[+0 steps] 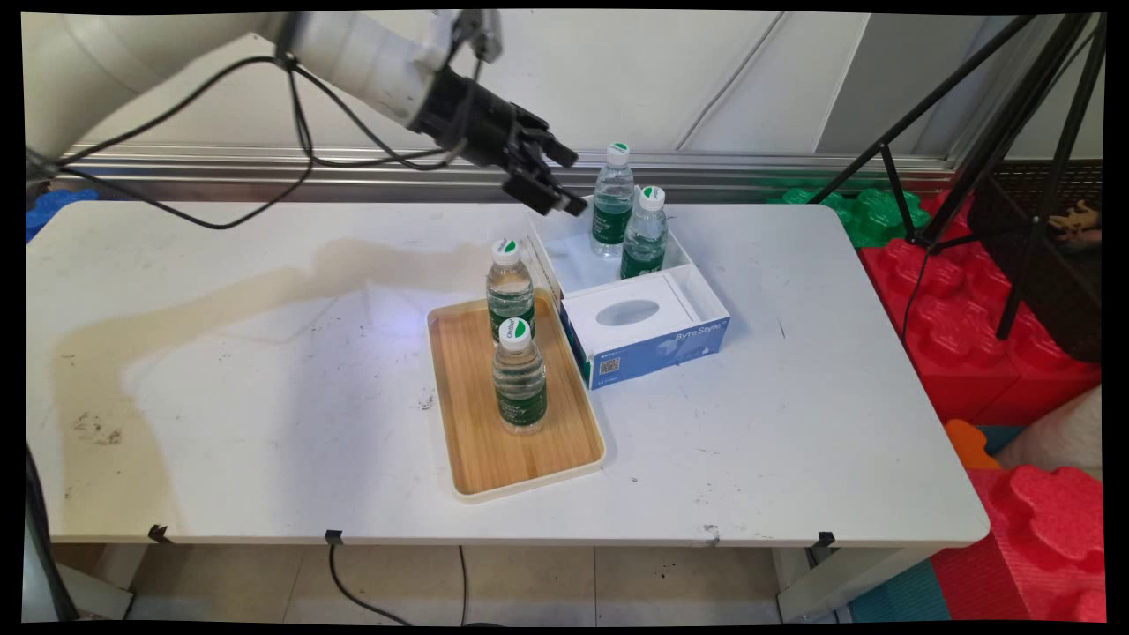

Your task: Pick up the green bottle from the white box

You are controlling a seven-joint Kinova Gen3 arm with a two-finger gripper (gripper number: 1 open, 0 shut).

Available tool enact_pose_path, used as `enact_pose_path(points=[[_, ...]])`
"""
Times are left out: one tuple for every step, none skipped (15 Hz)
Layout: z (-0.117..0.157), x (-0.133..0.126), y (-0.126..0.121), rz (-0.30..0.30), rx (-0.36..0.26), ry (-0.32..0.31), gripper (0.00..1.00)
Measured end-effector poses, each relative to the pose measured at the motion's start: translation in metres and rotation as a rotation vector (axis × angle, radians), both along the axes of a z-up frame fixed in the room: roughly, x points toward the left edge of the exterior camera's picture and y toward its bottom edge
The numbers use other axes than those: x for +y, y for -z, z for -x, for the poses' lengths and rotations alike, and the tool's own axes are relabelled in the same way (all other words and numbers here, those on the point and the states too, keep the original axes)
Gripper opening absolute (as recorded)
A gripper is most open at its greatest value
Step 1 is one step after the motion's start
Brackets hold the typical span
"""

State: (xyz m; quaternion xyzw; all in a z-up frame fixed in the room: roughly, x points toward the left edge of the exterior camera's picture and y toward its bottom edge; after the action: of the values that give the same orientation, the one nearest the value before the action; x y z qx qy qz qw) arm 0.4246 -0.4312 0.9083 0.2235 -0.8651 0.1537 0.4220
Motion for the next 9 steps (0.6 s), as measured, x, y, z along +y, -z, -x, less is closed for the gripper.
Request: enact_pose_path(points=[[0.005,-0.005,0.005,-0.005,-0.003,0.000,1.00],[0.010,-0.012,0.011,-0.010,-0.006,0.000,1.00],[0.013,-0.015,0.015,-0.014,-0.008,0.001,1.00],[0.019,-0.021,0.020,-0.020,-0.013,0.002,1.00],[0.024,-0.028,0.027,-0.027,-0.019,0.003,1.00],[0.029,-0.034,0.033,-0.034,-0.023,0.003,1.00],[0.033,-0.039,0.039,-0.039,-0.026,0.005,1.00],[0.038,-0.045,0.045,-0.045,-0.030,0.008,1.00],[0.043,-0.050,0.050,-0.050,-0.034,0.011,1.00]])
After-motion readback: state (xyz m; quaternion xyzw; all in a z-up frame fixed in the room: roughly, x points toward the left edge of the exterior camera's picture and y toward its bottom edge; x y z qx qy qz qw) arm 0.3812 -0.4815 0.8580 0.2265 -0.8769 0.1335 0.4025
